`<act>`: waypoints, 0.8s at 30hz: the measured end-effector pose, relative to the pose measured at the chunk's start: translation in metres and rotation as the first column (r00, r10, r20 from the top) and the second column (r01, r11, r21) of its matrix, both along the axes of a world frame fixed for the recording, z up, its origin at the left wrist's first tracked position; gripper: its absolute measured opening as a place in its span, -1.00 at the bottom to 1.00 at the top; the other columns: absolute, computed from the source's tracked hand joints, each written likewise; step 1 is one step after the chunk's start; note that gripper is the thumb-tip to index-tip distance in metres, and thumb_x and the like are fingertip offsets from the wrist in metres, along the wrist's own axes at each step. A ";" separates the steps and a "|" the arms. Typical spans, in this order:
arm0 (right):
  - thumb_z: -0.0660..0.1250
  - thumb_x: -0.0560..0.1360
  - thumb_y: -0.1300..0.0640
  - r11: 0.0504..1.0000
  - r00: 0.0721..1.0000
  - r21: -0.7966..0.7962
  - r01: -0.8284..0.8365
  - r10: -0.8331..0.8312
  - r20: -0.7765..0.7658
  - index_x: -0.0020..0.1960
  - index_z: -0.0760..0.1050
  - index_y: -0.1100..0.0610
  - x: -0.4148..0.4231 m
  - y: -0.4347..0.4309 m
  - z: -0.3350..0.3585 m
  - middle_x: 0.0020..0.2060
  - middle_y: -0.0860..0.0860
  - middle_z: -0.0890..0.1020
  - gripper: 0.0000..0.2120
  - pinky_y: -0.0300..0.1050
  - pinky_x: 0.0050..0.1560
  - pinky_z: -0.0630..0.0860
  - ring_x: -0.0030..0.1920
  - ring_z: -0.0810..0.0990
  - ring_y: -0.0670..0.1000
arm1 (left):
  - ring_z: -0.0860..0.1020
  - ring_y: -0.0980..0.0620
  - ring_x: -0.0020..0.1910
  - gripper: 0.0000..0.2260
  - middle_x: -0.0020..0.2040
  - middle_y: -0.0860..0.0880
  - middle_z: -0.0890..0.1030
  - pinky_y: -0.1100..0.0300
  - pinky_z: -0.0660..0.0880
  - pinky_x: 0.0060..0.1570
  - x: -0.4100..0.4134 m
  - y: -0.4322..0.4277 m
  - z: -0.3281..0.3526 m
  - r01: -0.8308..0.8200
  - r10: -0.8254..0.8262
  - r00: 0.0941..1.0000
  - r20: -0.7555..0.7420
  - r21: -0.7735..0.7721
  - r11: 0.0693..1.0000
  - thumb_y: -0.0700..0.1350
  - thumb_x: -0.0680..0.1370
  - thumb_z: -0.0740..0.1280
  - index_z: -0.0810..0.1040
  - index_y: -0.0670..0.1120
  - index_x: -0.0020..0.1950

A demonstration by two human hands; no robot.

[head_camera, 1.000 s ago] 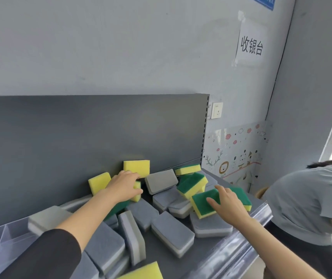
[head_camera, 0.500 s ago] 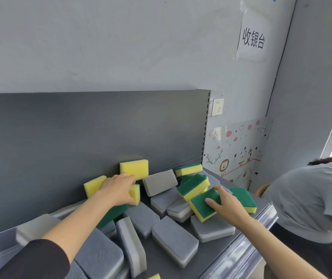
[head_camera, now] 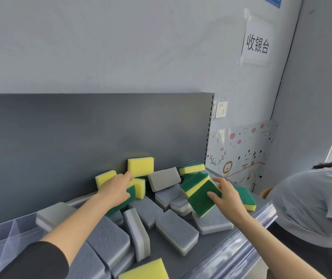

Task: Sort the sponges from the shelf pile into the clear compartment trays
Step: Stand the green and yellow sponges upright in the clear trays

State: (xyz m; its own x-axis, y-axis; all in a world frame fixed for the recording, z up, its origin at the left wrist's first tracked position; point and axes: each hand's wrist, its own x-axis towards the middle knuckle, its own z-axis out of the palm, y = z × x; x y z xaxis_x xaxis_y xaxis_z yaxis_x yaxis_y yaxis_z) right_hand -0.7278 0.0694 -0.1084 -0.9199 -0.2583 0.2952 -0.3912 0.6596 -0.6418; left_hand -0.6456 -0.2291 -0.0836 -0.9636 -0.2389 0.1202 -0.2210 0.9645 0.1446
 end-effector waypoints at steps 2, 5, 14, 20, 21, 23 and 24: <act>0.28 0.53 0.14 0.999 0.999 -0.028 -0.020 0.019 -0.031 0.31 0.33 0.11 0.004 -0.003 0.003 0.17 0.09 0.46 -0.63 -0.20 0.03 0.34 0.07 0.41 -0.04 | 0.49 -0.09 0.08 -0.61 0.19 -0.08 0.46 0.06 0.47 -0.05 0.004 0.003 0.005 0.007 -0.006 0.998 -0.057 0.027 1.000 -0.17 0.50 0.30 0.28 -0.06 0.29; 0.27 0.53 0.16 0.996 0.997 -0.068 -0.057 0.053 -0.064 0.28 0.35 0.11 0.011 -0.008 0.008 0.12 0.06 0.45 -0.67 -0.25 0.00 0.33 0.04 0.39 -0.06 | 0.47 -0.10 0.20 -0.52 0.27 -0.08 0.42 0.00 0.47 0.09 0.009 0.009 0.014 0.019 -0.012 0.992 -0.128 0.055 0.998 -0.16 0.51 0.29 0.24 -0.07 0.40; 0.28 0.52 0.18 0.985 0.988 -0.118 -0.124 0.111 -0.110 0.25 0.37 0.09 0.041 -0.002 0.024 0.05 0.01 0.44 -0.69 -0.16 0.11 0.40 0.07 0.42 -0.03 | 0.45 -0.08 0.15 -0.67 0.20 -0.09 0.47 0.14 0.37 0.04 0.034 0.043 0.040 0.091 -0.018 0.951 -0.309 0.224 0.970 -0.21 0.47 0.31 0.42 -0.12 0.23; 0.28 0.52 0.19 0.976 0.979 -0.136 -0.169 0.151 -0.135 0.26 0.38 0.10 0.070 0.010 0.029 0.05 0.02 0.44 -0.69 -0.22 0.05 0.35 0.06 0.40 -0.05 | 0.46 -0.07 -0.04 -0.69 0.03 -0.09 0.54 0.12 0.39 -0.11 0.068 0.070 0.050 0.089 0.009 0.939 -0.343 0.267 0.960 -0.19 0.47 0.32 0.41 -0.11 0.20; 0.28 0.52 0.19 0.973 0.977 -0.141 -0.182 0.162 -0.141 0.25 0.39 0.11 0.076 0.011 0.029 0.05 0.02 0.44 -0.69 -0.24 0.03 0.34 0.05 0.40 -0.05 | 0.45 -0.05 -0.10 -0.70 -0.04 -0.07 0.53 0.14 0.36 -0.16 0.075 0.073 0.051 0.091 0.011 0.936 -0.350 0.274 0.957 -0.20 0.47 0.32 0.40 -0.11 0.19; 0.29 0.51 0.21 0.965 0.971 -0.159 -0.210 0.186 -0.151 0.25 0.40 0.10 0.088 0.014 0.029 0.03 0.01 0.43 -0.69 -0.23 0.01 0.33 0.04 0.41 -0.04 | 0.43 -0.03 -0.18 -0.72 -0.14 -0.03 0.50 0.12 0.35 -0.20 0.088 0.079 0.050 0.099 0.014 0.932 -0.363 0.291 0.951 -0.21 0.47 0.32 0.39 -0.12 0.16; 0.29 0.51 0.22 0.961 0.968 -0.164 -0.223 0.198 -0.157 0.25 0.41 0.10 0.094 0.015 0.029 0.03 0.01 0.43 -0.69 -0.23 0.02 0.33 0.04 0.41 -0.03 | 0.43 -0.04 -0.19 -0.73 -0.13 -0.04 0.50 0.10 0.36 -0.18 0.095 0.082 0.049 0.104 0.015 0.930 -0.368 0.301 0.948 -0.22 0.48 0.32 0.38 -0.12 0.15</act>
State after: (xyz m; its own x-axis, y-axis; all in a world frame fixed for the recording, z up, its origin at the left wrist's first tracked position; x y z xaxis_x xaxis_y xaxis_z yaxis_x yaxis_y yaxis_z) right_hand -0.6334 0.0844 -0.0793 -0.7977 -0.3729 0.4739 -0.6013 0.4324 -0.6719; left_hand -0.5507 -0.1472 -0.0347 -0.8780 -0.2790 0.3889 -0.0540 0.8651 0.4986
